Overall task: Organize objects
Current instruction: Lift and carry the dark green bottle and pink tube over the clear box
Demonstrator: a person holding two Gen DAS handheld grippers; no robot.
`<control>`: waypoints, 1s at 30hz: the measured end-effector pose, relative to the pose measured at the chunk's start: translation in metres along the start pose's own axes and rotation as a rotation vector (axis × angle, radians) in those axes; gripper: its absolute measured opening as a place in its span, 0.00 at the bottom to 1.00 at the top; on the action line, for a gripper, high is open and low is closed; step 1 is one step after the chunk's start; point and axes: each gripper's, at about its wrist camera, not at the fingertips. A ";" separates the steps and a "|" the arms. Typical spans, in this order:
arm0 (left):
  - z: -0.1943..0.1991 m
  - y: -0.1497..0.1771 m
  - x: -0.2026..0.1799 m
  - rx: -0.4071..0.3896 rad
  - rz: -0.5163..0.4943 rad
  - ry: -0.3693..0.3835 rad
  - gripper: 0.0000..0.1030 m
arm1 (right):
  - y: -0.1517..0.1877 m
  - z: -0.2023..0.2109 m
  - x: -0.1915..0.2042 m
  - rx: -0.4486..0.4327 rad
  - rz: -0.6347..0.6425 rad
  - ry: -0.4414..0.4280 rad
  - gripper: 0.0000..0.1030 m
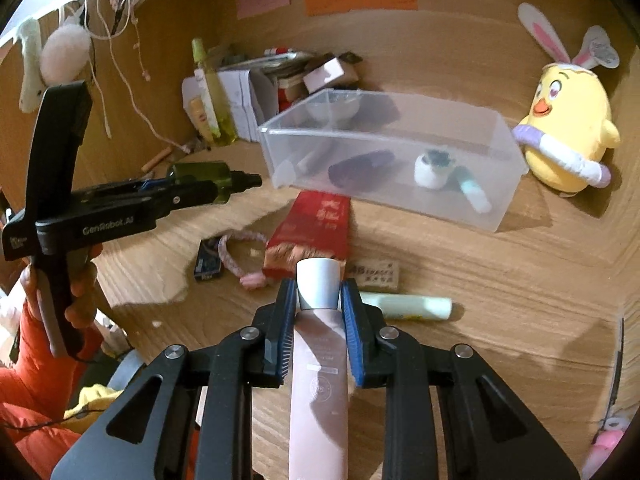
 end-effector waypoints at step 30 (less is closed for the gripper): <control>0.018 -0.072 -0.017 -0.139 -0.011 0.026 0.40 | -0.100 0.055 -0.027 -0.307 -0.032 0.080 0.18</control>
Point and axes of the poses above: each gripper's, at about its wrist camera, not at the fingertips, and z roughly against the way its jaws point, x to its left, y to its underside, and after that the axes turned 7 degrees about -z, right-handed
